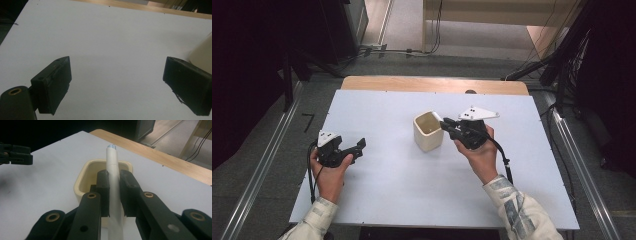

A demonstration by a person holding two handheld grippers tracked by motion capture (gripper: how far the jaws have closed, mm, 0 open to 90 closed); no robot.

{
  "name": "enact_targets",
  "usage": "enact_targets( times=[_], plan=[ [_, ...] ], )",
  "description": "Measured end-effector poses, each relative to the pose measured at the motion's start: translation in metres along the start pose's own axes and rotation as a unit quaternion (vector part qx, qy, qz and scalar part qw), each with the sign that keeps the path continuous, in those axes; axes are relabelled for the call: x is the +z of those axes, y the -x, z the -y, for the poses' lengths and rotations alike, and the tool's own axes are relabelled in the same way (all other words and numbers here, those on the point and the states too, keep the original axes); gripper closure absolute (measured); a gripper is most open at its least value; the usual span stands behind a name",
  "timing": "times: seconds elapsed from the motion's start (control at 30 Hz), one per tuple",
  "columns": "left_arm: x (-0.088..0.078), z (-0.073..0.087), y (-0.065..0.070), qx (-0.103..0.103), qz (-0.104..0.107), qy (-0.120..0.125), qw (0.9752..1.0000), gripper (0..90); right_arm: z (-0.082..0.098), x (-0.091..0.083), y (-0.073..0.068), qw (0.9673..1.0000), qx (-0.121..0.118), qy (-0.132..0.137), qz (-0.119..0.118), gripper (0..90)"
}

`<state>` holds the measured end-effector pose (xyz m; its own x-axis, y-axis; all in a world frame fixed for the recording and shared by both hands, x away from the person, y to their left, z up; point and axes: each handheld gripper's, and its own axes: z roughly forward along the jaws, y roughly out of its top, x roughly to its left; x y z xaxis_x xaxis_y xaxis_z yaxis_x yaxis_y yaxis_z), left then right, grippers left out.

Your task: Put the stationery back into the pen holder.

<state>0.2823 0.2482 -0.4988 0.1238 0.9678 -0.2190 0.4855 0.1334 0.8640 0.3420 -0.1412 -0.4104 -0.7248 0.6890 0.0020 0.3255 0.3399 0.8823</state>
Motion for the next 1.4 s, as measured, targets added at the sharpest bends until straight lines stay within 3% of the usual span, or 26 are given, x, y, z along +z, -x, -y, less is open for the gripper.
enact_targets(
  times=[0.57, 1.4],
  plan=[
    [-0.001, 0.000, 0.000, 0.000, 0.000, 0.001, 1.0000, 9.1, -0.015, 0.014, 0.000, 1.0000, -0.004, 0.000, 0.003, 76.5],
    [-0.001, 0.000, -0.001, 0.000, 0.003, 0.001, 1.0000, 9.1, -0.041, 0.048, -0.004, 0.9999, -0.005, -0.010, -0.005, 76.5]
  ],
)
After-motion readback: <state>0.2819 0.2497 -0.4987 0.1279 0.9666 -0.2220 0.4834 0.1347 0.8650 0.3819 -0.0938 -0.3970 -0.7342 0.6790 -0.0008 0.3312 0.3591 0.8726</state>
